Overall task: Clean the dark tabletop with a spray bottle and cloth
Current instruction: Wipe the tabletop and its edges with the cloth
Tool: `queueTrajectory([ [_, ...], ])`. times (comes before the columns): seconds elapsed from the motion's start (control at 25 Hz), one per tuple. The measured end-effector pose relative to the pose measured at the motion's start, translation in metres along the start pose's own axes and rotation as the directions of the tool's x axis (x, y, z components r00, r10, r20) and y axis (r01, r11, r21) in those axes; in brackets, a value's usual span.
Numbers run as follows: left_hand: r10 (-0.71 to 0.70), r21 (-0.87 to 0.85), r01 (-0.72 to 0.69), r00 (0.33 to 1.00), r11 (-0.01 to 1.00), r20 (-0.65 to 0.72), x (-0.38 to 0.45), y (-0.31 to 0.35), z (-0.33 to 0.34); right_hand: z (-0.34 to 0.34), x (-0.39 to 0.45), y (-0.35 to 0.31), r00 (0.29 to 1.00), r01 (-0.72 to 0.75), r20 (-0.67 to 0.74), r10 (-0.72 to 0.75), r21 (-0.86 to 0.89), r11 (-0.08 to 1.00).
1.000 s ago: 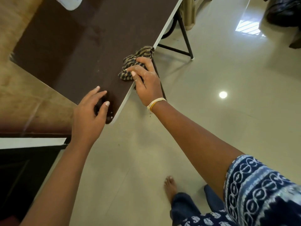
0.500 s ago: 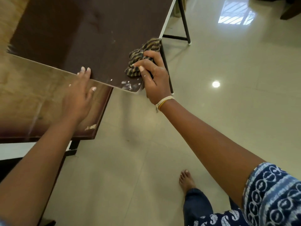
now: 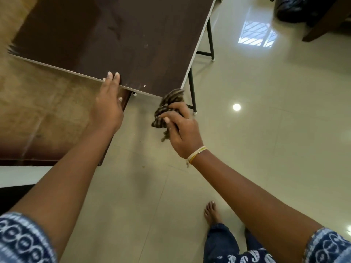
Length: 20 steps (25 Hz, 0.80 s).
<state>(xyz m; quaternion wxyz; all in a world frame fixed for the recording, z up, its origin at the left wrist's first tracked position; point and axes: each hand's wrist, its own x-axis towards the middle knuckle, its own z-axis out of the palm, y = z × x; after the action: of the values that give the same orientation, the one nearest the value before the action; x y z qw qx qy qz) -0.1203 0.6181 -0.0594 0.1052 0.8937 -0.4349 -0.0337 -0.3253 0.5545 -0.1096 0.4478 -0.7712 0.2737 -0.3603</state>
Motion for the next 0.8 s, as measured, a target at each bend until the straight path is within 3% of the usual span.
queueTrajectory([
  [0.2,0.015,-0.077,-0.018,0.999,0.997,-0.040,0.001,-0.006,0.003,-0.028,0.081,-0.030,0.968,0.113,-0.228,-0.106,0.017,0.993],
  [0.28,0.023,-0.076,-0.027,0.998,0.997,-0.055,0.001,-0.008,0.007,-0.029,0.144,-0.039,0.962,0.134,-0.234,-0.138,-0.031,0.990],
  [0.4,0.022,-0.032,-0.024,0.999,0.999,-0.048,0.001,-0.009,0.011,-0.018,0.218,-0.030,0.995,0.008,0.097,0.020,-0.276,0.961],
  [0.48,-0.002,-0.046,0.001,1.000,0.999,-0.028,0.002,-0.007,0.008,-0.005,0.234,-0.013,0.923,0.041,0.347,0.168,-0.522,0.852],
  [0.52,-0.012,-0.060,0.011,1.000,0.998,-0.022,0.002,-0.006,0.006,0.001,0.231,-0.007,0.901,0.104,0.396,0.176,-0.593,0.798],
  [0.64,-0.021,-0.097,0.018,0.999,0.995,-0.030,0.001,-0.005,0.004,0.014,0.198,-0.007,0.859,0.345,0.512,-0.012,-0.561,0.752],
  [0.8,-0.076,-0.134,0.074,0.997,0.988,-0.010,0.001,-0.002,0.004,0.002,0.147,-0.015,0.626,0.645,0.751,-0.207,-0.350,0.680],
])
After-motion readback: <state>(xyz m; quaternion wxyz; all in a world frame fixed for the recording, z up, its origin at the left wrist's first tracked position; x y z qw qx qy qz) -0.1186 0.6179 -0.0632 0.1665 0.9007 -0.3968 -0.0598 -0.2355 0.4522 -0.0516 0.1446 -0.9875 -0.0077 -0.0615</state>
